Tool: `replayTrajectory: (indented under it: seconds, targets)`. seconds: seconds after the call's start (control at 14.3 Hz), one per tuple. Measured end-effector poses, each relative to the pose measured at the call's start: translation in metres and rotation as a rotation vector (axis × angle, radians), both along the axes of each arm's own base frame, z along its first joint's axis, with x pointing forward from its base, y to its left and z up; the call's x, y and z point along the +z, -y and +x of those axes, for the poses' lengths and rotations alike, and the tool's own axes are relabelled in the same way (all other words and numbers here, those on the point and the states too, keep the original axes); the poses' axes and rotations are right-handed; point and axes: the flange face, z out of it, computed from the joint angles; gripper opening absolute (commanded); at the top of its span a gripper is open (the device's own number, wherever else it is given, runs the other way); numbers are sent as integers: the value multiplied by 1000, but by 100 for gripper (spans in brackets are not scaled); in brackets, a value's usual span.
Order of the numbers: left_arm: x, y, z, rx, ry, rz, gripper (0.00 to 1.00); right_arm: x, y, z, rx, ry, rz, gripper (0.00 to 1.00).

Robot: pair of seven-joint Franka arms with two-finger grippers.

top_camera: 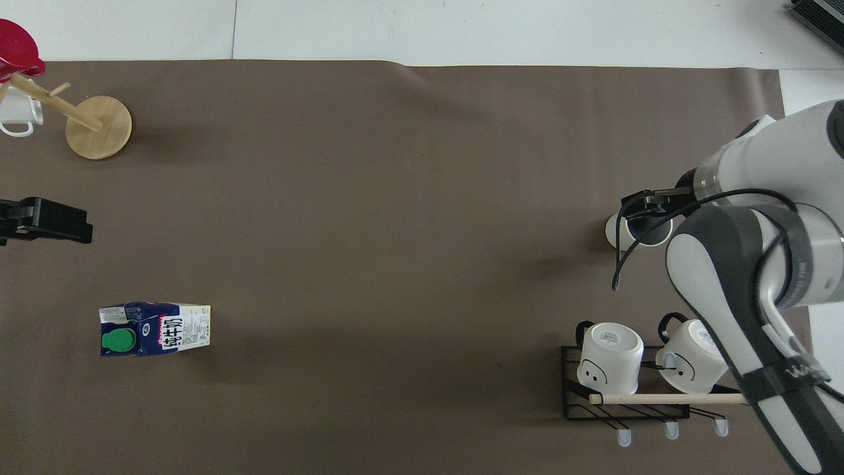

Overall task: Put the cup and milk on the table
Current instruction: 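Grasp the white mug with the right gripper while the left gripper grasps the carton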

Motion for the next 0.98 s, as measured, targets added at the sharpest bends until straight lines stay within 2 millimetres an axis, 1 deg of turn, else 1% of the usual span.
replayTrajectory:
  seconds: [0.07,0.21,0.42,0.49,0.63,0.84,0.98]
  targets:
    - [-5,1,-8,-1,-18,4,100,-15,-3,1,5,-4,-1,100]
    - [-19,3,-31,-3,-53,16,100,-42,-4,2,7,-8,-3,100]
    - [-35,3,-61,-1,-69,29,100,-72,-1,-6,8,-23,-5,100]
    - [-40,3,-68,-2,-55,31,100,-79,2,-9,9,-24,-6,100]
    - [-52,2,-81,-11,-33,36,100,-87,6,-12,3,-27,-6,100]
    - [-71,-3,-96,-27,-7,37,100,-90,7,-12,2,-30,-7,100]
    - [-83,-9,-102,-26,15,35,100,-92,7,-12,2,-29,-7,73]
